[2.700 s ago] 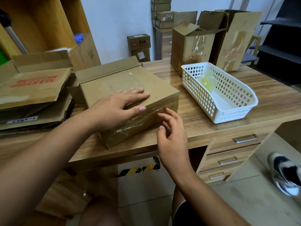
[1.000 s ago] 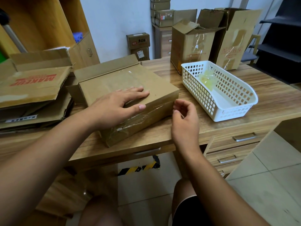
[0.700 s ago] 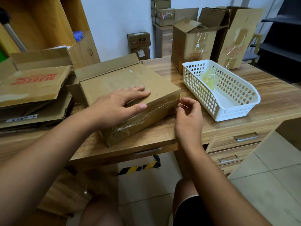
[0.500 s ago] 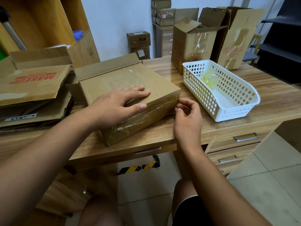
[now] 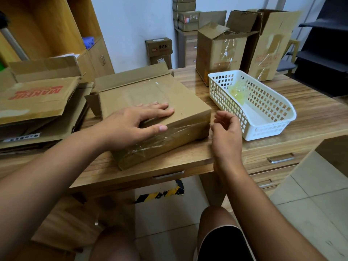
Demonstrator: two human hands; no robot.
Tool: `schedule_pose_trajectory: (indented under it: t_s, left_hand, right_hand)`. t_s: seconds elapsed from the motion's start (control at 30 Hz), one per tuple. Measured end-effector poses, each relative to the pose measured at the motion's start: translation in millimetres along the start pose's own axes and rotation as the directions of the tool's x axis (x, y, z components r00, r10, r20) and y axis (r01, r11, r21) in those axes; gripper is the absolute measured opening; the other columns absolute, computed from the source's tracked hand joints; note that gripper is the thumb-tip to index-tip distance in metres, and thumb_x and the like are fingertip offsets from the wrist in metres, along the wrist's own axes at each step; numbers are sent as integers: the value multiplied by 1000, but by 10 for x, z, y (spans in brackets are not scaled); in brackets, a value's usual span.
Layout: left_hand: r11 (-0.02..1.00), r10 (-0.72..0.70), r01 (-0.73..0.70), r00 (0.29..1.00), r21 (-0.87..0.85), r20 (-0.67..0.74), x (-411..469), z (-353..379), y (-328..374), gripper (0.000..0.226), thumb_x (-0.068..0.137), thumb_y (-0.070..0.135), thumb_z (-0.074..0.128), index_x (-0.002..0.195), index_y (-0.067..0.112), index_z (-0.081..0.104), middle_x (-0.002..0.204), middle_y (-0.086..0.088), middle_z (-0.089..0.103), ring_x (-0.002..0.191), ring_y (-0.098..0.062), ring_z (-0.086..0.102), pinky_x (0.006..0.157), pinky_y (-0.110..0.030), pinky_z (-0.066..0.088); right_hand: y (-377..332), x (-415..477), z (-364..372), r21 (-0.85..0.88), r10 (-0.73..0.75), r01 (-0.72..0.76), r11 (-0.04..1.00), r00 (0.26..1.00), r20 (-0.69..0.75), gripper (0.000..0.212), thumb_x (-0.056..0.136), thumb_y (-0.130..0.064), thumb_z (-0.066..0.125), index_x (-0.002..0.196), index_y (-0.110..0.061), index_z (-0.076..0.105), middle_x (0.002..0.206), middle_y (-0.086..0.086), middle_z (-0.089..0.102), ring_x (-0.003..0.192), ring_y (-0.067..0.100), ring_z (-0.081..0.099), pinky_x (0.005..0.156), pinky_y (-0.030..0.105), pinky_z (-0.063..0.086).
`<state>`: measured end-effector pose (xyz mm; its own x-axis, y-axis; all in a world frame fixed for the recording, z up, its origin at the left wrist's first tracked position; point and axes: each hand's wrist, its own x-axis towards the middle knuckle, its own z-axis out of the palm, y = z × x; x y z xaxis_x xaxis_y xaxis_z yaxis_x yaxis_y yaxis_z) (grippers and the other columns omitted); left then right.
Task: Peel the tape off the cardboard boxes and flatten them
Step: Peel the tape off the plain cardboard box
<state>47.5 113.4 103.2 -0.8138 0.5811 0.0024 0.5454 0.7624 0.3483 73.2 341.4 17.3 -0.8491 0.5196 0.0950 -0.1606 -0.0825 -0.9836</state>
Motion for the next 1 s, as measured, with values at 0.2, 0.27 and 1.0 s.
schedule_pose_trajectory:
  t_s: [0.2,0.27,1.0]
  left_hand:
    - [993,38,-43,998,111,43,-33,-72,-23,60,82,85,39,139,74,21,152,44,20,139,18,15,115,-32,25]
    - [983,45,-51,998,176,36,-51,-98,-43,62,80,87,33,139,74,20,152,44,20,144,8,21,114,-41,34]
    - [991,-118,125,980,36,-159,20,-38,-97,34,100,46,46,134,43,48,131,15,43,118,-4,38,95,-33,39]
  right_hand:
    - [-77,16,-104,-52,91,-82,995,968,235,46,93,-4,44,108,-40,70,118,-8,72,108,9,63,97,35,52]
    - [-89,-27,-139,-46,74,-64,997,962,262,49,92,0,44,106,-38,72,113,-12,74,101,6,64,91,32,53]
    - [143,-427,-61,11,-166,179,984,884,436,44,91,3,45,123,-12,72,123,-2,68,121,15,63,103,41,53]
